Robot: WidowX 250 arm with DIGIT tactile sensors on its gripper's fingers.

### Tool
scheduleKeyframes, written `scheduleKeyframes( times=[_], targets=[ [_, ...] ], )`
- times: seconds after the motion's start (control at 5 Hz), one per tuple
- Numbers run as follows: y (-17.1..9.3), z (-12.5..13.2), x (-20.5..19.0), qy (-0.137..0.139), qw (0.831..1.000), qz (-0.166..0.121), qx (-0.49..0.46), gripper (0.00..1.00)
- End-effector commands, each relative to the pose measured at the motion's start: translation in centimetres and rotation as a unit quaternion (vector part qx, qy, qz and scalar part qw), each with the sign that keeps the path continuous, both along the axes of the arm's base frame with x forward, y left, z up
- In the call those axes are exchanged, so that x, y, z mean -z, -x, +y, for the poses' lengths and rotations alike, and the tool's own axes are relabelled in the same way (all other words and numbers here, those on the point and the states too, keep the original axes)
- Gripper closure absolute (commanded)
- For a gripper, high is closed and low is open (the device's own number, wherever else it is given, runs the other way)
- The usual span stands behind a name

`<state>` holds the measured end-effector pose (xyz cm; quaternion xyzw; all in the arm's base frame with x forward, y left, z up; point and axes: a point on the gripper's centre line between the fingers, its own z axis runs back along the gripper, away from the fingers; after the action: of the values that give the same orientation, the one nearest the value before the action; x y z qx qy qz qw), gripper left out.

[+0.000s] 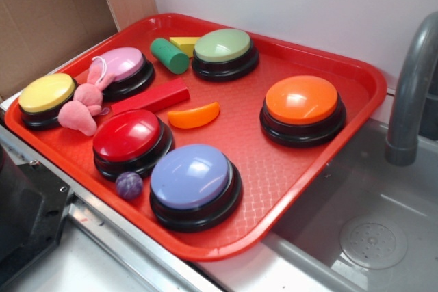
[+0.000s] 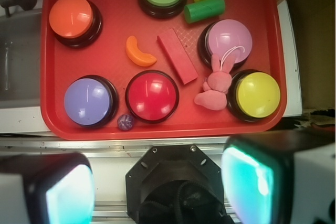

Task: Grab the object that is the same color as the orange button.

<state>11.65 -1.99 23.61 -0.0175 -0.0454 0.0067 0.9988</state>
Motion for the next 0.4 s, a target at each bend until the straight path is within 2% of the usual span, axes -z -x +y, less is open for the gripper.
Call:
scheduleKeyframes(
  times=[0.0, 0.2],
  targets=[
    [0.0, 0.0, 0.0, 0.000, 1.000, 0.000, 0.000, 0.00],
    [-3.0, -0.2, 2.5, -0.027, 0.999, 0.009, 0.042, 0.00]
  ],
)
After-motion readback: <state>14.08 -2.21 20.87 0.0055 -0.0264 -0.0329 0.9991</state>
